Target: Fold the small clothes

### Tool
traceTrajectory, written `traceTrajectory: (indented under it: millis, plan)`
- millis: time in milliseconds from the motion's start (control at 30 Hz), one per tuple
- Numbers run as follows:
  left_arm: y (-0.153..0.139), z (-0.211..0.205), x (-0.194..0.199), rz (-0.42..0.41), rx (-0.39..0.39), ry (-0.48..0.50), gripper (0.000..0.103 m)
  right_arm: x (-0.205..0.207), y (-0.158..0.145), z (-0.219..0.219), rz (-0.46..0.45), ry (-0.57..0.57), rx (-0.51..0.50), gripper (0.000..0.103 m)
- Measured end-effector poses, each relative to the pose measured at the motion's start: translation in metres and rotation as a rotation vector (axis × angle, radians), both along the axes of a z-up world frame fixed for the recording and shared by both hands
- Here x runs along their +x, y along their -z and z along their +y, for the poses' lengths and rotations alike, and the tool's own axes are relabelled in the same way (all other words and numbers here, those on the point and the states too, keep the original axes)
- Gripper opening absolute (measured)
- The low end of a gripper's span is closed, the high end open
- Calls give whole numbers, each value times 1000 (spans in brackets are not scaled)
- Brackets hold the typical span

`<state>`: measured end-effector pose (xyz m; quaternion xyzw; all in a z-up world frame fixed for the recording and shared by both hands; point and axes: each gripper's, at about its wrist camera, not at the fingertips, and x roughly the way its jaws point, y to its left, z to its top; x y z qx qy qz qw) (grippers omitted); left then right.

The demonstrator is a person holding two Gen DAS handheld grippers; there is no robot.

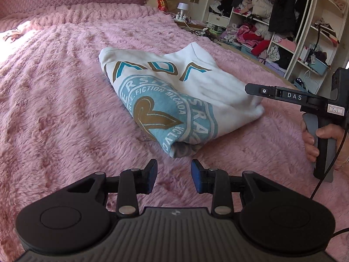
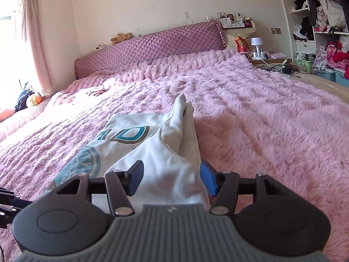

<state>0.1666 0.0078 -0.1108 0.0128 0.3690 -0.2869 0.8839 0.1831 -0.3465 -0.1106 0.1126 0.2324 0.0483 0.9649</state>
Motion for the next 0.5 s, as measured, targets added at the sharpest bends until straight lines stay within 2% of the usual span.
traceTrajectory:
  millis: [133, 333, 400, 467, 500]
  plan:
    - [-5, 6, 1, -27, -54, -36, 38, 9, -2, 1, 15, -1, -13, 54]
    - [3, -4, 10, -30, -7, -51, 38, 17, 3, 4, 46, -3, -4, 54]
    - [5, -6, 10, -34, -8, -58, 25, 20, 6, 5, 52, -20, 5, 54]
    - [6, -8, 7, -54, -7, -74, 15, 22, 6, 6, 52, -25, -2, 50]
    - [6, -11, 5, -62, -4, -85, 12, 24, 6, 6, 55, -29, -6, 42]
